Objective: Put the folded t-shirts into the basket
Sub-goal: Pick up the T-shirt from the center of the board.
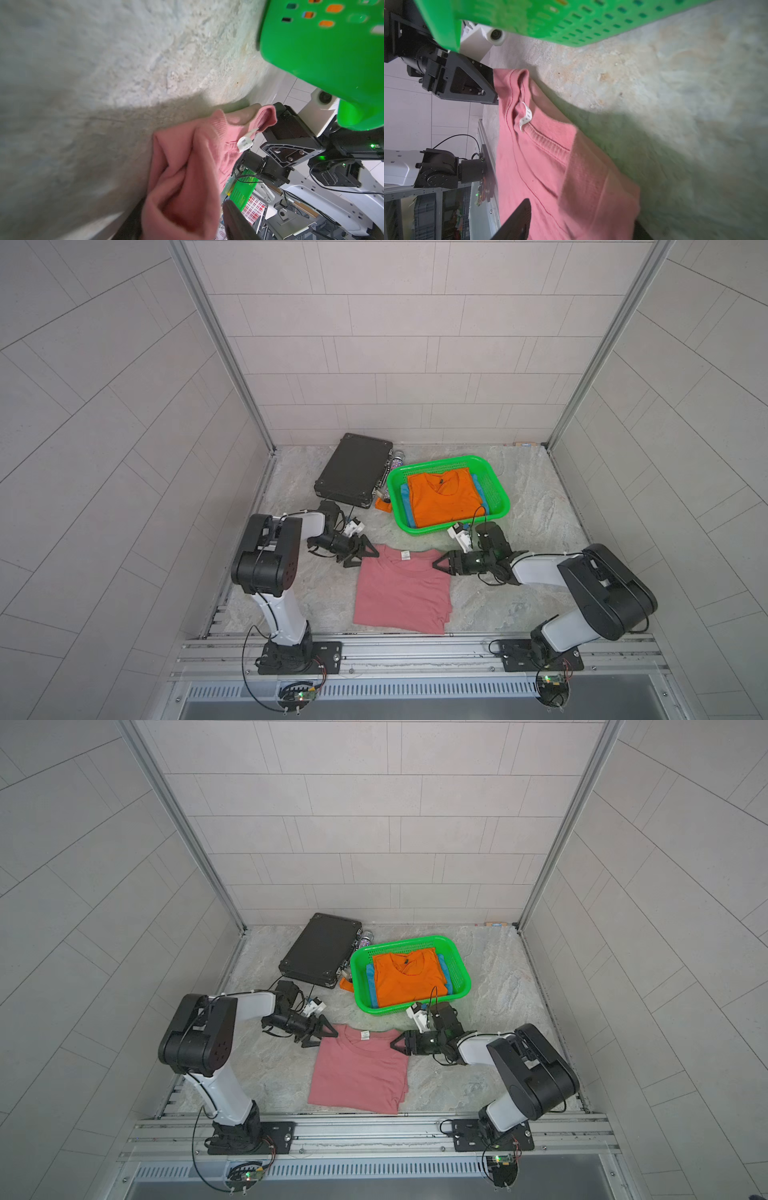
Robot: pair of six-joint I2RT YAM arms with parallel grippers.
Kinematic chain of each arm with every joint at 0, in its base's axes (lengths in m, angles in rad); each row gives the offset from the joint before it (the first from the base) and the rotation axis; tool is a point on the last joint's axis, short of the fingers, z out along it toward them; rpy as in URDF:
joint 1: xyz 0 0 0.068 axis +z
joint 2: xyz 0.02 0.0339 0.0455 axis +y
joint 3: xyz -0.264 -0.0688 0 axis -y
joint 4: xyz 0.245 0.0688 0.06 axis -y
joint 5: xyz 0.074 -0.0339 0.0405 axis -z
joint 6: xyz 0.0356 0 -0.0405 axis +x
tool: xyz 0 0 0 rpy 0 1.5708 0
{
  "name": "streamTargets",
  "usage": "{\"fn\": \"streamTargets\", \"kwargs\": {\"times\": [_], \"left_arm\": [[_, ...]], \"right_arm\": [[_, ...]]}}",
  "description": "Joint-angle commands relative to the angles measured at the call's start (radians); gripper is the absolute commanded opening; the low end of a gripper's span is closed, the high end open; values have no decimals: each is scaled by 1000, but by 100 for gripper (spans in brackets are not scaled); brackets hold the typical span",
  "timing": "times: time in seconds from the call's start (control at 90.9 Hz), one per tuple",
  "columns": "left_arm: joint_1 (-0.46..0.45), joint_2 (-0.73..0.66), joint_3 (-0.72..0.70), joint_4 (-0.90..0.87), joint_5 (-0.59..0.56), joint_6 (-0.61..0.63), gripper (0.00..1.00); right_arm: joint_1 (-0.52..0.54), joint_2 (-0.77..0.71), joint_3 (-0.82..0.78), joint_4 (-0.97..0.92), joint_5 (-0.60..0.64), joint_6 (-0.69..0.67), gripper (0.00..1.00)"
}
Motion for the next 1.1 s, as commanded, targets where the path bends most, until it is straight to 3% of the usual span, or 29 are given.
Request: {"fn": "streamTargets", "kwargs": {"times": [0.0, 0.121, 0.198, 0.297, 0.396, 0.616, 0.913, 1.089], "left_arm": [[-12, 51, -8, -4, -103, -9, 49], [-13, 56, -6, -7, -107, -8, 39], [-14, 49, -6, -8, -110, -6, 32], [-13, 45, -7, -10, -99, 2, 12], [-19, 44, -7, -10, -88, 8, 0], [-33, -24, -24, -9, -46, 34, 0], [-33, -163, -6, -80, 34, 83, 0], [-33, -327, 13, -144, 52, 99, 0]], "right_arm": [[12, 57, -14, -78, 48, -11, 60], [12, 69, -9, -81, 49, -12, 54], [11, 70, -7, -77, 38, -15, 45], [15, 58, -8, -72, 30, -17, 29], [30, 23, -12, -51, 30, -17, 16], [76, -105, -22, -61, 66, -25, 0], [96, -386, -16, -189, 134, -33, 0], [110, -549, 28, -318, 169, -48, 0]]}}
